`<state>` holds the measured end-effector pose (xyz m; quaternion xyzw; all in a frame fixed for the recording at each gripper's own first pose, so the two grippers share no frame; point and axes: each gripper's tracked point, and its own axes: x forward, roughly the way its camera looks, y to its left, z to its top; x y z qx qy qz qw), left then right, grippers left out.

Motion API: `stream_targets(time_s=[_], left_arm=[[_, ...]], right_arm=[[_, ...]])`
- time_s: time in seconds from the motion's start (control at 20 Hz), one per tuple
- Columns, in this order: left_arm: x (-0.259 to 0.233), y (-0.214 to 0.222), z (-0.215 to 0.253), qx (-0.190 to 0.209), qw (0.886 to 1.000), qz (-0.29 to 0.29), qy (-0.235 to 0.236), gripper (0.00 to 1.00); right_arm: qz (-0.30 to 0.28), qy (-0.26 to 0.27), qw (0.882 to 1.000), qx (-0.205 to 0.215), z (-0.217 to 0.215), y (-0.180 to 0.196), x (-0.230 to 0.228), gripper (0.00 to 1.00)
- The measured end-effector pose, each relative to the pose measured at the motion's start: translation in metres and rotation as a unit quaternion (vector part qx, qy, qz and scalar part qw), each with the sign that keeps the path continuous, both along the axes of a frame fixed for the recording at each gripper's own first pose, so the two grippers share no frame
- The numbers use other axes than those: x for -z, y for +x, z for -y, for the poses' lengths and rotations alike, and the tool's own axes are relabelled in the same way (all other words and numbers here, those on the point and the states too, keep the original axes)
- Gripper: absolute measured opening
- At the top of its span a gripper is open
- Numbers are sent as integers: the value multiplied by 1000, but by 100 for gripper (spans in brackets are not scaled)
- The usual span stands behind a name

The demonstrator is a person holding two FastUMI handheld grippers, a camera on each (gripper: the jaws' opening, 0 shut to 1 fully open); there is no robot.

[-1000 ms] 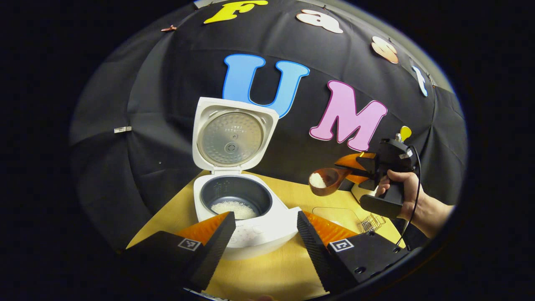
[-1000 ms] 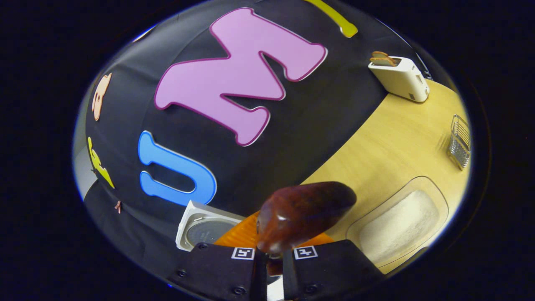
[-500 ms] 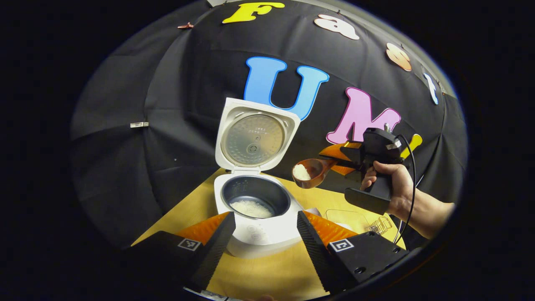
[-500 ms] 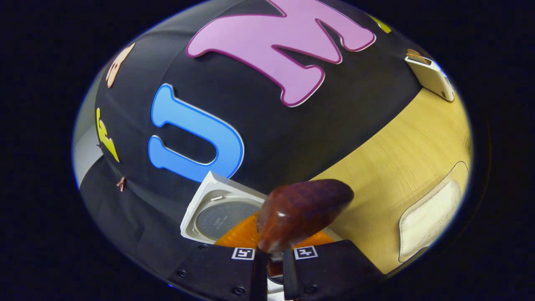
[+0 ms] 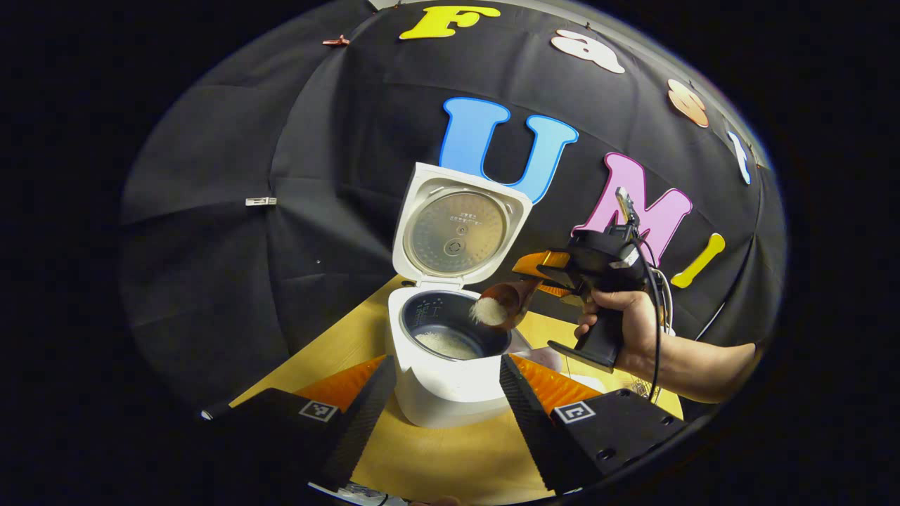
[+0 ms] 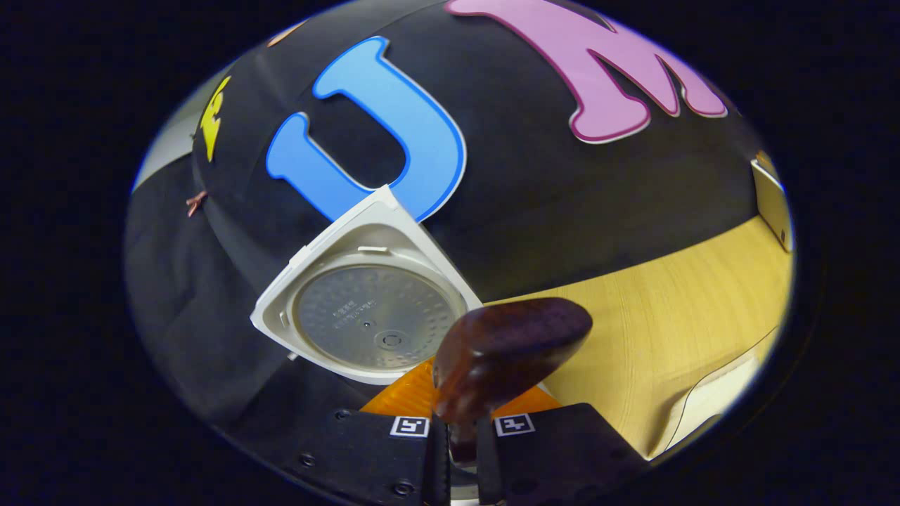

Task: Close the left gripper, press the button to open the rice cooker; take a wooden spoon from the chopstick holder with the right hand, scoop a spoonful of rice and pour it into the rice cooker, then put the wooden spoon back into the chopstick holder.

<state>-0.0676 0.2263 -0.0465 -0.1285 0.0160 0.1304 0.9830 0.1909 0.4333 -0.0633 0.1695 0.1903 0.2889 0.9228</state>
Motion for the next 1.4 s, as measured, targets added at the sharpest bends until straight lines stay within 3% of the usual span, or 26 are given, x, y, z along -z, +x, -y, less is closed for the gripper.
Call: stream_targets(time_s=[0.2,0.3,0.4,0.5,0.6,0.65,0.8,1.05,1.1,1.15,1.25,1.4], left_arm=[[13,-1,-16,-14,1000,-5,-7,96],[15,-3,-23,-20,1000,-2,-12,96],[15,-6,-28,-25,1000,-2,-17,96],[13,-8,-32,-28,999,5,-25,95],[10,-10,-36,-33,999,11,-30,96],[7,-11,-38,-35,999,14,-31,92],[2,-11,-43,-39,999,22,-31,92],[2,-11,-49,-44,998,24,-34,96],[2,-11,-49,-44,998,25,-34,96],[0,-11,-48,-44,998,26,-34,92],[-3,-11,-46,-43,998,27,-31,95],[-6,-9,-43,-41,998,28,-26,96]], right_arm=[[69,-77,994,-43,-25,-10,9,19],[108,-119,985,-68,-34,-16,11,19],[171,-170,966,-94,-46,-24,9,19],[248,-220,936,-122,-59,-35,1,19],[293,-242,914,-139,-69,-45,-5,19],[297,-248,911,-146,-70,-49,-4,19],[306,-262,902,-153,-75,-50,0,19],[359,-290,873,-157,-72,-50,-11,19],[348,-284,878,-162,-73,-52,-10,19],[323,-269,891,-170,-73,-56,-7,19],[263,-222,924,-166,-71,-58,-11,19],[178,-111,969,-128,-61,-45,-44,19]])
